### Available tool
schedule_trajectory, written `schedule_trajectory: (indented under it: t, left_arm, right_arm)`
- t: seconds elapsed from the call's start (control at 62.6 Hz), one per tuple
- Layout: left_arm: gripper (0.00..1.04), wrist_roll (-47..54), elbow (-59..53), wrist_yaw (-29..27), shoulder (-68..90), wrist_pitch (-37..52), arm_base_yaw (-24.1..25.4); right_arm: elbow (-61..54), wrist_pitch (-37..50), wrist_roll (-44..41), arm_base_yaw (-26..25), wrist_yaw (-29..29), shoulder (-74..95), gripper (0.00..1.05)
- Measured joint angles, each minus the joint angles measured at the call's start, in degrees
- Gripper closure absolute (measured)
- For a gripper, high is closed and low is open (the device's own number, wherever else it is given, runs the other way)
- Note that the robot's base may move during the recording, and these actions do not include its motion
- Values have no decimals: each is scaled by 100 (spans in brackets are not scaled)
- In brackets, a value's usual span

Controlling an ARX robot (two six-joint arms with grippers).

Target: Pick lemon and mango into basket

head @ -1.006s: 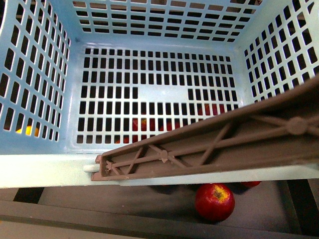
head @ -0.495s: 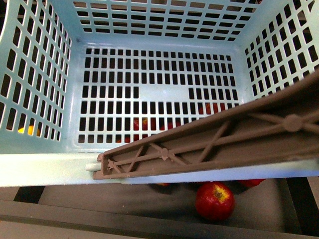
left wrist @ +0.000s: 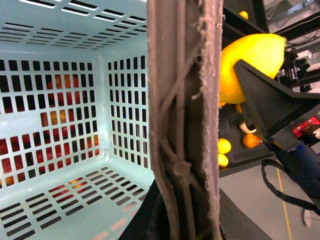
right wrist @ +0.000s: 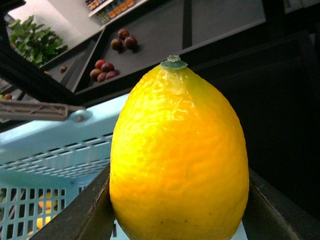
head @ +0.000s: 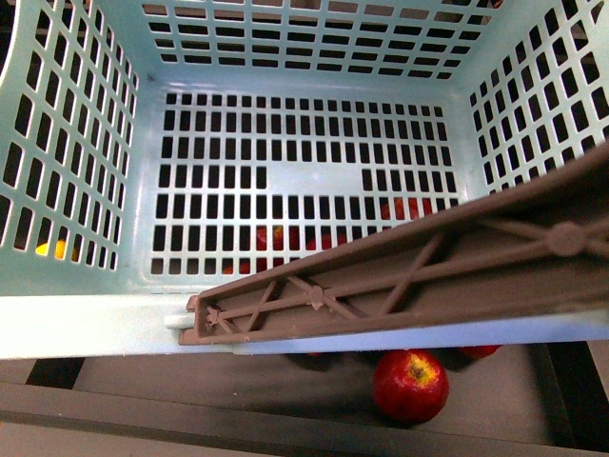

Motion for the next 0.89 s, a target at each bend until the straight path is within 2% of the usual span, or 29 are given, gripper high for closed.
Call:
schedule_trajectory:
  t: [0.112,0.288,0.559,0.847,0.895]
  left_arm:
    - [99,0,0,-4,0,0,2]
    - [99,0,0,0,0,0,0]
    - [99,0,0,2,0,0,0]
    - [99,-13,0,-20,13,-4,2]
    - [99,4,0,-20,13,-4,2]
  right_arm:
    - [-92,33,0,321,144,92,47]
    - [-188,52,-11,544,254,160,47]
    - [-275,55,-17,612,369,114,8]
    - [-424,-46,-146,-35,894,-511,9]
    - [-544,306,-439,-44,1180,-540,12]
